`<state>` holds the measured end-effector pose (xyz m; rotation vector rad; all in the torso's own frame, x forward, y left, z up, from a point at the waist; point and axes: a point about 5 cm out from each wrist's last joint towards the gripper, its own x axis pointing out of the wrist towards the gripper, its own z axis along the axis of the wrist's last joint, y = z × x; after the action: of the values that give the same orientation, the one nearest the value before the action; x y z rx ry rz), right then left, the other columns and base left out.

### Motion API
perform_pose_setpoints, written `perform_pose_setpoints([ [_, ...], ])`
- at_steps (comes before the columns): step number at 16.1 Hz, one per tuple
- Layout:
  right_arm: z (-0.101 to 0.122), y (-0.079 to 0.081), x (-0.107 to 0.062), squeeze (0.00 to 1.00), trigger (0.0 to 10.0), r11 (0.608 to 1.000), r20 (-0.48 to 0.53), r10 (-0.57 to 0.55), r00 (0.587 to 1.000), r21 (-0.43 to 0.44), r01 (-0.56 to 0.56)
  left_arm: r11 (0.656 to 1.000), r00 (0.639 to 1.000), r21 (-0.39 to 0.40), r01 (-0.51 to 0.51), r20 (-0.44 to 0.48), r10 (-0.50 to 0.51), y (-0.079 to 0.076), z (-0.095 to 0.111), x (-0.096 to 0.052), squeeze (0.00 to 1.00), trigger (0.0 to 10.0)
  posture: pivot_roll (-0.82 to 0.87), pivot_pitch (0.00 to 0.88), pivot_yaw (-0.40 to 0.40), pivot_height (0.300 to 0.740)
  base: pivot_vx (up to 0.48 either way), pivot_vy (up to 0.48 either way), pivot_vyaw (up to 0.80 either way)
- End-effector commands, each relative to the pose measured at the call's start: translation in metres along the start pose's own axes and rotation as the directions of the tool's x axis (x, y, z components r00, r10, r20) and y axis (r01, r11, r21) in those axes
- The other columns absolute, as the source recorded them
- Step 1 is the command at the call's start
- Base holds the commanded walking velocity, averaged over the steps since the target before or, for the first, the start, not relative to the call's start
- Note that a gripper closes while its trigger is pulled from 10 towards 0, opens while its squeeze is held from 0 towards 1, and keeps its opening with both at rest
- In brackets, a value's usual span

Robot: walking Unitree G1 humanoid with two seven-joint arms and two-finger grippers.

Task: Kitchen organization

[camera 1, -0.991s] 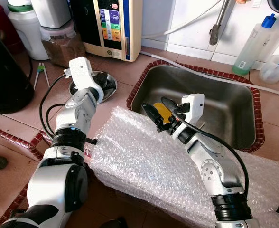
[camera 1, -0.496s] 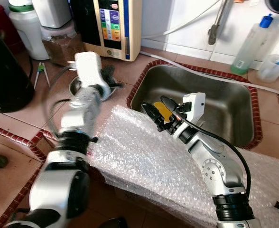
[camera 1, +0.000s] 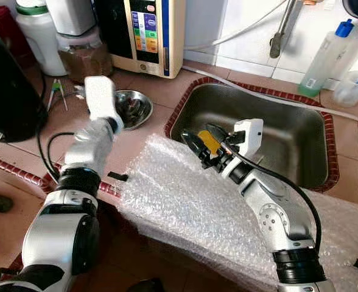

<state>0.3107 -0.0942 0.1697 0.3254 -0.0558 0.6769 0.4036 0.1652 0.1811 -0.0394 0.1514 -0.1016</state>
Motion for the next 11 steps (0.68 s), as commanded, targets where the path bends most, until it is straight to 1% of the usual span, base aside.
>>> perform_pose_setpoints([
  [1,0.002,0.001,-0.003,0.0,10.0,1.0,0.005,-0.007,1.0,-0.008,0.007,1.0,1.0,0.028,-0.009,-0.017,0.01,0.004,0.002,0.001,1.0,10.0,-0.05,0.092,0.036,0.74,0.0,0.0,0.0],
  [2,0.002,0.001,-0.003,0.0,10.0,1.0,0.005,-0.007,1.0,-0.008,0.007,0.999,1.0,0.032,-0.012,-0.02,0.013,0.005,0.002,0.001,1.0,10.0,-0.05,0.093,0.036,0.74,0.0,0.0,0.0],
  [5,0.0,0.002,-0.005,0.0,10.0,1.0,0.002,-0.014,1.0,-0.005,0.014,0.996,0.996,0.02,-0.085,-0.011,0.086,0.018,0.004,0.001,1.0,10.0,-0.06,0.099,0.043,0.74,0.0,0.0,0.0],
  [8,-0.001,0.003,-0.006,0.0,10.0,1.0,0.003,-0.017,1.0,-0.002,0.017,0.994,0.993,0.012,-0.113,0.038,0.112,0.022,0.013,0.001,1.0,10.0,-0.06,0.102,0.048,0.74,0.0,0.0,0.0],
  [9,-0.001,0.003,-0.006,0.0,10.0,1.0,0.004,-0.019,1.0,-0.001,0.019,0.992,0.989,0.015,-0.124,0.079,0.123,0.023,0.021,0.002,1.0,10.0,-0.05,0.102,0.048,0.74,0.0,0.0,0.0],
  [10,-0.001,0.003,-0.006,0.0,10.0,1.0,0.004,-0.02,1.0,-0.001,0.02,0.991,0.986,0.02,-0.135,0.098,0.132,0.024,0.026,0.002,1.0,10.0,-0.05,0.1,0.049,0.74,0.0,0.0,0.0],
  [11,-0.001,0.003,-0.006,0.0,10.0,1.0,0.004,-0.02,1.0,-0.001,0.02,0.99,0.986,0.029,-0.14,0.093,0.136,0.026,0.026,0.002,1.0,10.0,-0.05,0.1,0.05,0.74,0.0,0.0,0.0],
])
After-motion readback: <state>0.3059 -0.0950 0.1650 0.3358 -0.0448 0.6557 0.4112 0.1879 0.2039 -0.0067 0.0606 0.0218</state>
